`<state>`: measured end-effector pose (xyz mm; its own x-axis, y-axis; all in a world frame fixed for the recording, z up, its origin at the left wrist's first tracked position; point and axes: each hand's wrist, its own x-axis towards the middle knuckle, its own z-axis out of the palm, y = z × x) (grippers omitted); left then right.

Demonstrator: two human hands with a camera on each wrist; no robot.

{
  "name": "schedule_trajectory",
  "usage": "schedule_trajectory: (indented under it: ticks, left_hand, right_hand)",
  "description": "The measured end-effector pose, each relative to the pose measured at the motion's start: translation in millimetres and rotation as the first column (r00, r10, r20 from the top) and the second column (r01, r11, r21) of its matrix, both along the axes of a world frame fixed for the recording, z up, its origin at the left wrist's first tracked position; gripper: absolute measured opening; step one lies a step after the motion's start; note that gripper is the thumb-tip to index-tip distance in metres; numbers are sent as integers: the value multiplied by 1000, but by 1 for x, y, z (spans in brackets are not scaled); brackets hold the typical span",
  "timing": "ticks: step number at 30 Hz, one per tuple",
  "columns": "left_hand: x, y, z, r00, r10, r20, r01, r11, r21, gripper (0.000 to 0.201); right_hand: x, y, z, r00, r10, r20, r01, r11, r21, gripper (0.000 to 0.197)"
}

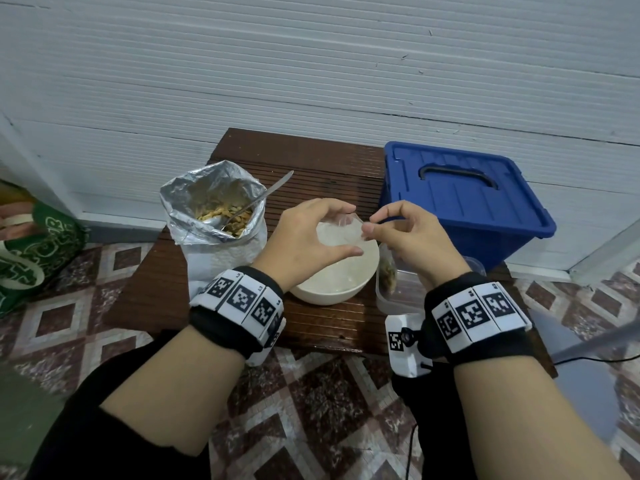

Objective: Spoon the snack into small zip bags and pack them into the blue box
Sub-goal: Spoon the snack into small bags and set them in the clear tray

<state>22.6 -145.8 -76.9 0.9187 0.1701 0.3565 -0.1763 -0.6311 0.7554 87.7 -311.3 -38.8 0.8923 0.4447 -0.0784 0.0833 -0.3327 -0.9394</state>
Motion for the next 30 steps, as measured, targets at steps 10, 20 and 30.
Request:
schedule_trajectory:
  ticks: [10, 20, 30]
  left_hand:
    - [1, -1, -3, 1000, 19, -10, -18, 995, 101, 48]
    - [0, -1, 0, 997, 75, -1, -75, 997, 2, 51]
    - [-11, -3, 16, 991, 106, 76, -98, 990, -101, 45]
  right_hand:
    - [-11, 4, 8, 969, 197, 147, -201, 979, 16, 7]
    - [-4, 5, 8, 998, 57, 10, -55, 987, -154, 54]
    - [7, 8, 7, 974, -202, 101, 188, 973, 130, 53]
